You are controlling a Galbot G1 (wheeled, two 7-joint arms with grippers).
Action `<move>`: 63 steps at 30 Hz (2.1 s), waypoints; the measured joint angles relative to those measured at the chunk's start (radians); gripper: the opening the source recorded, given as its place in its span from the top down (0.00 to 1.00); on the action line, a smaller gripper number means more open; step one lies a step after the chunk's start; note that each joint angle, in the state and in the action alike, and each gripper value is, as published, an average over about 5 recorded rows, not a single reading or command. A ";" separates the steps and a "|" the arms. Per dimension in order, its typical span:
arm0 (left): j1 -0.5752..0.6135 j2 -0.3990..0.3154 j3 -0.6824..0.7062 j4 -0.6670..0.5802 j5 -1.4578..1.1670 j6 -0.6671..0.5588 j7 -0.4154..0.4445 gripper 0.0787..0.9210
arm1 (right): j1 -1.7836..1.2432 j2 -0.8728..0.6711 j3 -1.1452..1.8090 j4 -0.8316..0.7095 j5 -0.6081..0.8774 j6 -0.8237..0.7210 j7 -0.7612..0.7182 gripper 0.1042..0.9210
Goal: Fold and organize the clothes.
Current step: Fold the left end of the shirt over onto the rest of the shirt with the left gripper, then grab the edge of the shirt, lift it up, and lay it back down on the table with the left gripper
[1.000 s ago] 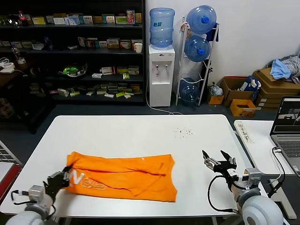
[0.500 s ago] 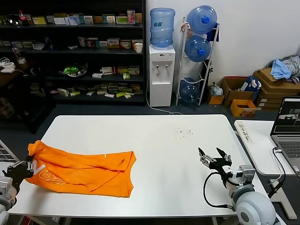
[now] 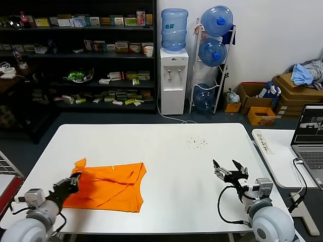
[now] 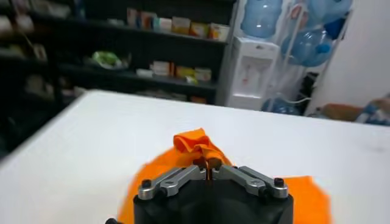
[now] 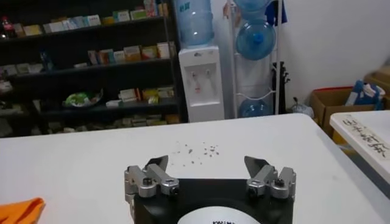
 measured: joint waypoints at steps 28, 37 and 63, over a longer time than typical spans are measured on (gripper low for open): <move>-0.189 -0.176 0.249 -0.005 -0.096 0.065 -0.092 0.81 | 0.022 0.029 -0.022 -0.030 -0.010 -0.009 0.014 0.12; -0.165 -0.171 0.241 -0.046 -0.146 0.081 -0.103 0.49 | 0.026 0.026 -0.026 -0.034 -0.006 -0.009 0.014 0.12; -0.024 -0.010 0.038 0.208 0.033 -0.102 0.190 0.12 | 0.030 0.031 -0.031 -0.034 -0.007 -0.003 -0.001 0.12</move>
